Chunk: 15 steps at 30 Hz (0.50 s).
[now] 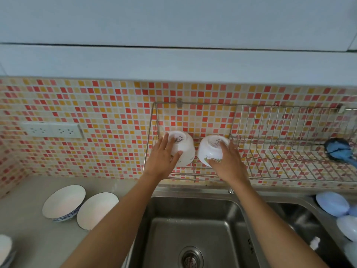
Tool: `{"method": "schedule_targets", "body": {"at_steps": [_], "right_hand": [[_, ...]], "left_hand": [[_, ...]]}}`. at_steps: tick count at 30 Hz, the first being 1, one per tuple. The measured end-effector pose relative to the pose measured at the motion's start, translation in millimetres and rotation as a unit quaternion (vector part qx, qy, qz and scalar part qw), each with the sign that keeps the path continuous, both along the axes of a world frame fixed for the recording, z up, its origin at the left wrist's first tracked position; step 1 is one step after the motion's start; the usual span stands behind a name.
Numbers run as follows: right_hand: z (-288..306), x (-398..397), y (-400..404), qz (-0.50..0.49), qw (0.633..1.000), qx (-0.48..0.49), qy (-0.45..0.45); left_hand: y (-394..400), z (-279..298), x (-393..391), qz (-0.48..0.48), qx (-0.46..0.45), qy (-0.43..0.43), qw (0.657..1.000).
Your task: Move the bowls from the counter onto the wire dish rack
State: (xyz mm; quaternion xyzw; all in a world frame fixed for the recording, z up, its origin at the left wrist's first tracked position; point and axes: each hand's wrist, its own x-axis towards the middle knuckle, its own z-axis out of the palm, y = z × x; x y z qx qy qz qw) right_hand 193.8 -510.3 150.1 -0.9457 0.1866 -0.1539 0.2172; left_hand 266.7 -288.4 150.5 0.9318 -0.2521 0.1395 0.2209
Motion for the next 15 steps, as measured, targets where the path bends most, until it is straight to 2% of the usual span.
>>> {"method": "schedule_targets", "body": {"at_steps": [7,10,13,15], "right_hand": [[5,-9,5,0.005,0.999,0.009,-0.050],[11,-21,15,0.023,0.995,0.036,-0.096],[9,-39,42,0.062,0.962,0.144,-0.222],[1,-57,71,0.135,0.931,0.185,-0.284]], "left_hand": [[19,-19,-34,0.024,0.050,-0.021,0.998],[33,-26,-62,0.013,0.024,-0.052,0.998],[61,-41,-91,0.051,-0.033,-0.082,0.995],[86,-55,-106,0.104,-0.070,-0.061,0.990]]}}
